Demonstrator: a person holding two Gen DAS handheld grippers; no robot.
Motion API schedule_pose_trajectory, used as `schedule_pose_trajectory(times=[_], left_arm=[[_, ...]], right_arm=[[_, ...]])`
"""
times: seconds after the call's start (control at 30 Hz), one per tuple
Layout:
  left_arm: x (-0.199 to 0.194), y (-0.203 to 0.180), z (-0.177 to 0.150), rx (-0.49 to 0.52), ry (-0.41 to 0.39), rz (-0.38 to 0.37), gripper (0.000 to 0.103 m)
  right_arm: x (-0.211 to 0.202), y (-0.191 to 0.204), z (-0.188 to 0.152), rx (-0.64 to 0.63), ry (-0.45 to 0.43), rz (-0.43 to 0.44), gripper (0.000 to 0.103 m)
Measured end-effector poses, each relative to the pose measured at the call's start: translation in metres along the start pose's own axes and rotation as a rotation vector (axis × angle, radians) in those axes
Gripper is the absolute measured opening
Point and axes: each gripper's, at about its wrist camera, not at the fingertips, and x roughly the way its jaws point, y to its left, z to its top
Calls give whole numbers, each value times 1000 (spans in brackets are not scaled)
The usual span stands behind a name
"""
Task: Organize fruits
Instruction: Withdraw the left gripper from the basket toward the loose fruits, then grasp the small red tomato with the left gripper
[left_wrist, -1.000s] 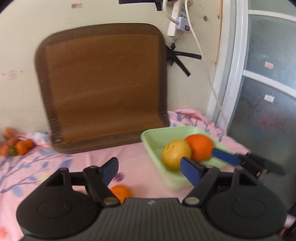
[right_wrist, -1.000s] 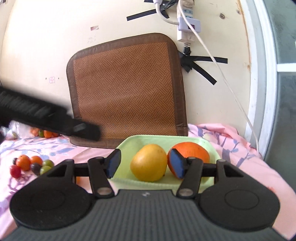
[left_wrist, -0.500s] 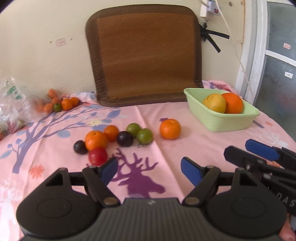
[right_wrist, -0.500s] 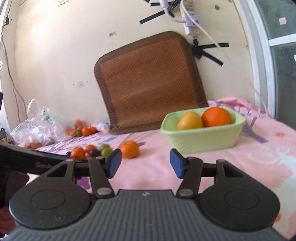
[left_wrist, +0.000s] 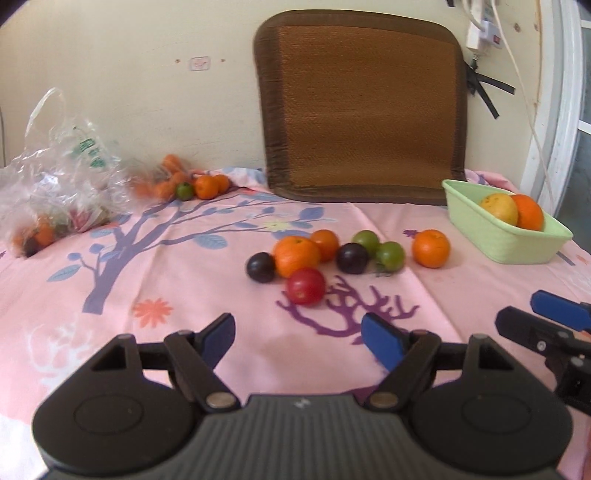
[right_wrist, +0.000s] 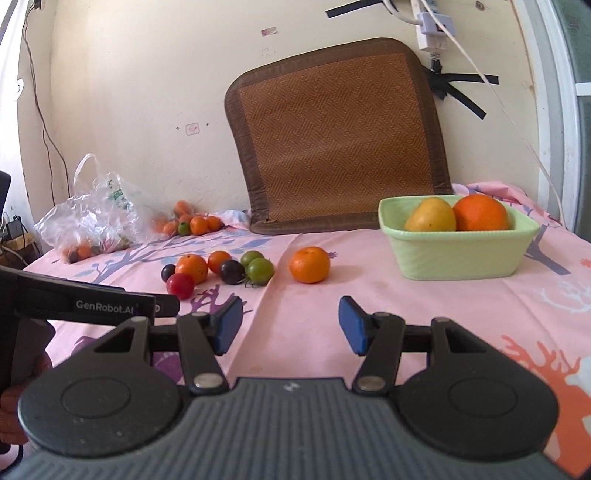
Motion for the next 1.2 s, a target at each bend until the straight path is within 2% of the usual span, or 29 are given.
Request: schedule_pose_trajectory(times=[0.2,0.27,0.37,0.5,0.53,0.6,0.73,0.97,1.2], left_arm=[[4,35,-1,-76,3,7,74],[4,41,1,-88,-4,-6,69],[6,41,5,-77,-19,-45,68],[13,18,12,10,-37,-100,66],[18,13,14,27,-30,-104,65],[29,6,17,42,-5,-100,60],[48,2,20,24,39,-97,56],[53,-1,21,43,34,-88,31],[40,0,13,28,20,-143,29]], right_arm=[[9,13,3,-45,19,21,59],[15,20,5,-85,29,39,52],[28,32,11,-153,51,65,42],[52,29,23,-179,65,19,33],[58,27,25,-176,75,11,27],[71,24,29,-175,95,13,27],[88,30,34,-237,109,38,28],[117,35,36,-314,178,72,31],[109,29,33,-292,200,85,30]])
